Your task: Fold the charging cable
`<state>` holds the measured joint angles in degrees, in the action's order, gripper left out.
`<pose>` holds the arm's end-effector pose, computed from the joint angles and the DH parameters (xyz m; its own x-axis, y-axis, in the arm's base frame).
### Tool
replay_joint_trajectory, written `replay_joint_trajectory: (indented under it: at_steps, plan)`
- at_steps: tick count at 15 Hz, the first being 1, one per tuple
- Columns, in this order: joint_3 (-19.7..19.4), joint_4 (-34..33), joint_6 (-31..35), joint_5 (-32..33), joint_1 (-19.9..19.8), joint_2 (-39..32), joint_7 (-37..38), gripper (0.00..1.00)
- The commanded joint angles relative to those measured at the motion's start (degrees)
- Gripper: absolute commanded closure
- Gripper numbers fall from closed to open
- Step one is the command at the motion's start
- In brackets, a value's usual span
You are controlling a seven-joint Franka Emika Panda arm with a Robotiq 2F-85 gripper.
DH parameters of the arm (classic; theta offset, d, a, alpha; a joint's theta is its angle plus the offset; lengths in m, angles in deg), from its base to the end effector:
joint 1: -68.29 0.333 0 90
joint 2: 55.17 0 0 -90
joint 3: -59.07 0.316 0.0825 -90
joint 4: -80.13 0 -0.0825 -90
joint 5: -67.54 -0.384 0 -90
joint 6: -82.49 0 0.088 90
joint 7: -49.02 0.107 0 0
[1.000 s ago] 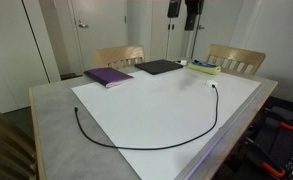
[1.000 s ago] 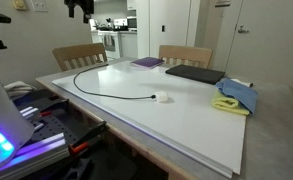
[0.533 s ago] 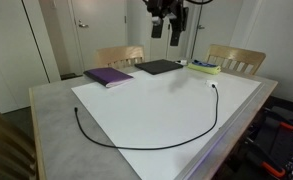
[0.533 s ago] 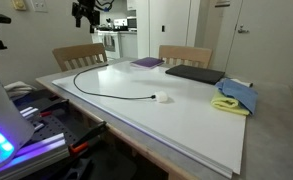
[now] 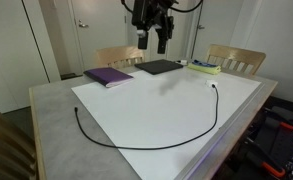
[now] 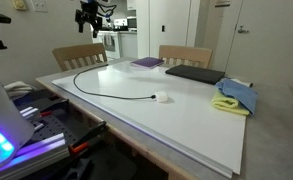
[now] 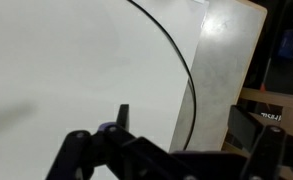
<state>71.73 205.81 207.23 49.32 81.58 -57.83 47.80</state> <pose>0.4731 0.2429 0.3612 0.9539 0.2892 -0.0805 0.2605 -0.9307 -0.2569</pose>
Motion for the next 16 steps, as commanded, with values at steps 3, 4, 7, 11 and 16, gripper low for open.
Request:
replay_joint_trajectory:
  at_steps: [3,4,7,11,16]
  plan:
    - [1.36,-7.99,0.47,5.21,1.86,-8.91,5.63,0.0]
    - [1.4,-9.11,0.8,6.17,2.35,-10.1,7.15,0.0]
    - [1.18,-12.22,2.62,9.13,3.84,-13.65,11.32,0.0]
    - [0.85,-16.98,2.42,12.49,5.75,-18.39,15.13,0.0]
    - [1.16,-22.5,1.73,13.13,7.46,-23.18,15.37,0.0]
